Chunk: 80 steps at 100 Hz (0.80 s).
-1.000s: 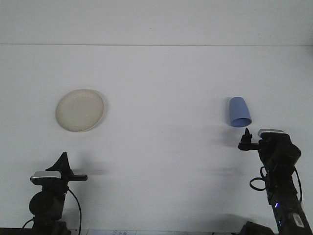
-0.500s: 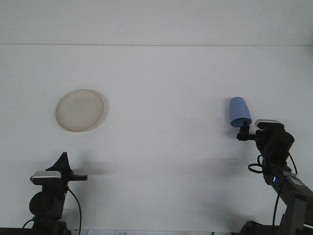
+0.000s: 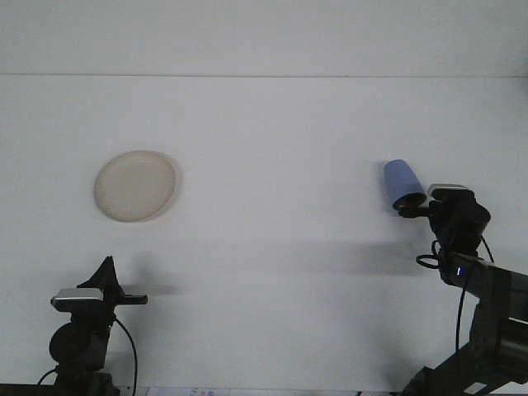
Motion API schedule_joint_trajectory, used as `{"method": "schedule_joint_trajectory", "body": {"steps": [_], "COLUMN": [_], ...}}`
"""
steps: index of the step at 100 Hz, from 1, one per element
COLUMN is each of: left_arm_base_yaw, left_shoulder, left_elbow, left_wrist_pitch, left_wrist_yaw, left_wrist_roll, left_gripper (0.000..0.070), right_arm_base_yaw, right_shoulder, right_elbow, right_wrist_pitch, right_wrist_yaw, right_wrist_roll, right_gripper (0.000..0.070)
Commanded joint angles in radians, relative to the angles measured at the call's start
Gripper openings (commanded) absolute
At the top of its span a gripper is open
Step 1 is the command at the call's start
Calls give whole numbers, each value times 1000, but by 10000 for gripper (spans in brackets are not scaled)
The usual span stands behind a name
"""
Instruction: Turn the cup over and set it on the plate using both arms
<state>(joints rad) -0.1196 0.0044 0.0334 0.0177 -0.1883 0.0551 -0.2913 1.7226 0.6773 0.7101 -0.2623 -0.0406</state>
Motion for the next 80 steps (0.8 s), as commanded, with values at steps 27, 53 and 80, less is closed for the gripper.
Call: {"method": "schedule_joint_trajectory", "body": {"steps": [27, 53, 80], "left_arm_base_yaw": [2, 2, 2], "left_shoulder": [-1, -1, -1], "left_elbow": [-19, -19, -19], "left_wrist_pitch": [13, 13, 13], "left_wrist_yaw": [-4, -4, -4], "left_wrist_roll": [8, 8, 8], "left_gripper": [15, 15, 15], "right_arm_base_yaw": [18, 18, 19], "right_shoulder": [34, 30, -107], "right_elbow": [16, 16, 16], "right_wrist_pitch": [135, 135, -6], "right_wrist_yaw": [-30, -56, -51], "right_wrist_roll": [-10, -7, 83], "right_gripper": [49, 3, 3]}}
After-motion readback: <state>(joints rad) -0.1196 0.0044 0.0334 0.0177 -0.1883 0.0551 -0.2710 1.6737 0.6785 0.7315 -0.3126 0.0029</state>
